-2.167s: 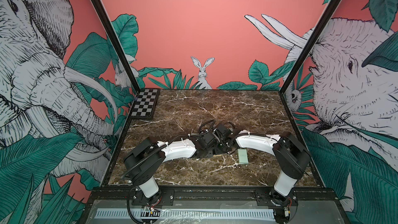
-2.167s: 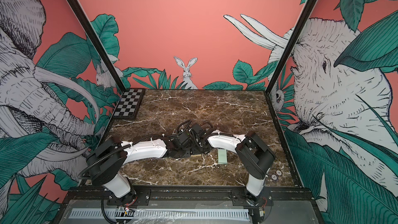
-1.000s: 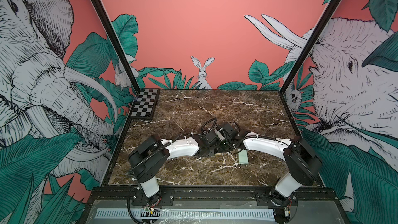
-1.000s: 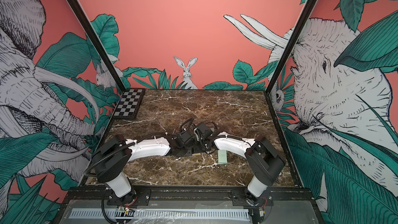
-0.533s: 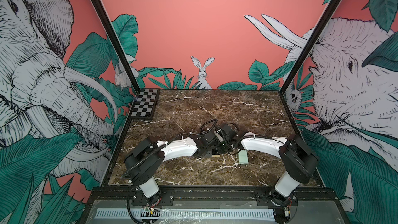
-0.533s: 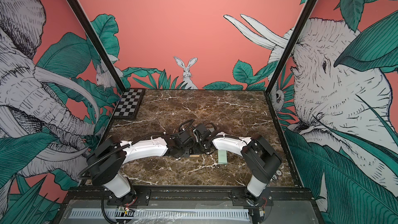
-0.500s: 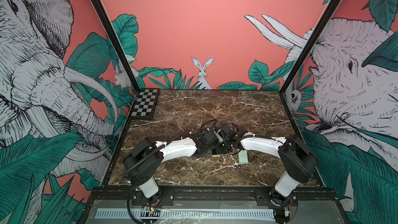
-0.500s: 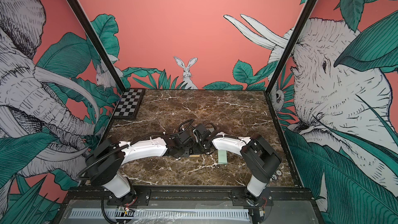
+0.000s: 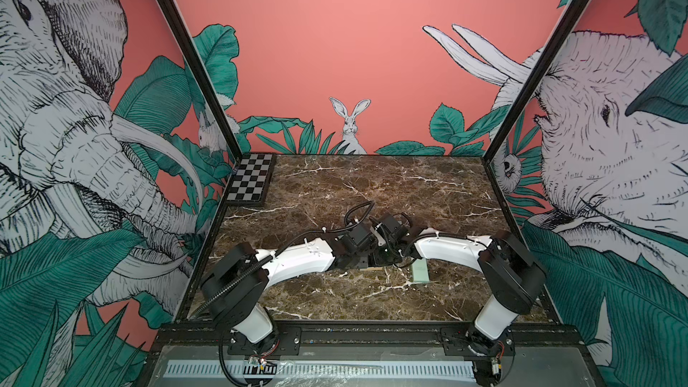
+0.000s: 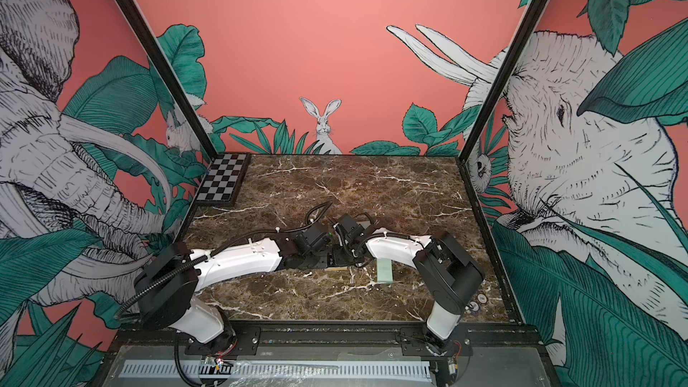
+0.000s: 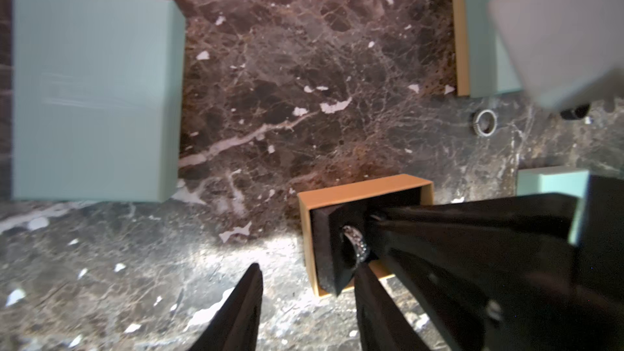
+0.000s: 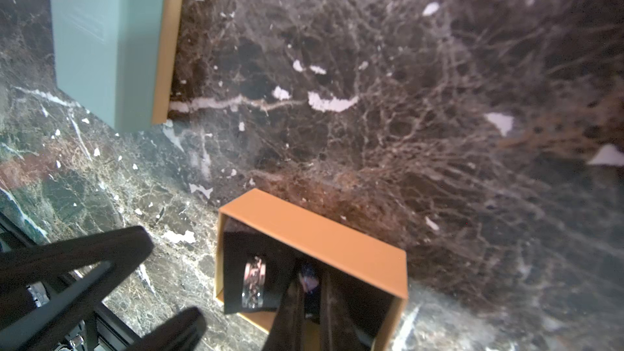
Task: Take the rings out of the lift-off lid box
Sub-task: Take out the ring from the jewelry box.
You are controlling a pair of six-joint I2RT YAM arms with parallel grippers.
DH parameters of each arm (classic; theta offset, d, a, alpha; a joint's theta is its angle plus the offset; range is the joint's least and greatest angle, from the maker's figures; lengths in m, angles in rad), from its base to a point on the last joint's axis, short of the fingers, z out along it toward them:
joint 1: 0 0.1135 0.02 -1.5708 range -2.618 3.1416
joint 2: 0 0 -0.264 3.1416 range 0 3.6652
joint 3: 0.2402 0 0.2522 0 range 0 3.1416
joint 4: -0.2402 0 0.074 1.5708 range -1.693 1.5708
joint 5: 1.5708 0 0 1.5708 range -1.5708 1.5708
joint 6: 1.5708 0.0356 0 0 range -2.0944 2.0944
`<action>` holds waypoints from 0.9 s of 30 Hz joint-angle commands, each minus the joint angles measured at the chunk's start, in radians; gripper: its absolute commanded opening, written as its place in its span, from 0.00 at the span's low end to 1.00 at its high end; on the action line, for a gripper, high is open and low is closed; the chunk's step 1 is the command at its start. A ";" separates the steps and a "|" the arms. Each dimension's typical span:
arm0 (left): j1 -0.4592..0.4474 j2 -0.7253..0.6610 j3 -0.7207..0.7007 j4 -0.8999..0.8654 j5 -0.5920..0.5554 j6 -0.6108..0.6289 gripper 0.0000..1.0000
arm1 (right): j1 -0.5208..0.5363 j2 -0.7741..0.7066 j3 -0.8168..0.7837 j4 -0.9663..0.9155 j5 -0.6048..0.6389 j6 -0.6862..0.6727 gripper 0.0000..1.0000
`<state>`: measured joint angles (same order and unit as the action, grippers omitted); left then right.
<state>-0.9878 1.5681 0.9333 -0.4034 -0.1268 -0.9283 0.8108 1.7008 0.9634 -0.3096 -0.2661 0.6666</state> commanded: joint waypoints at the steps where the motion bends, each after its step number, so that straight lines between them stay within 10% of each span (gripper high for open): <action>1: -0.005 0.026 -0.005 0.031 0.019 -0.021 0.47 | -0.002 0.013 0.023 0.003 0.011 -0.001 0.00; 27: -0.006 0.221 -0.033 0.036 0.043 -0.032 0.39 | -0.015 -0.136 -0.040 0.081 -0.030 -0.011 0.00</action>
<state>-0.9878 1.7176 0.9501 -0.3157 -0.0872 -0.9459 0.7940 1.6283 0.9310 -0.2832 -0.2863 0.6659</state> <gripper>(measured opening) 0.386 0.090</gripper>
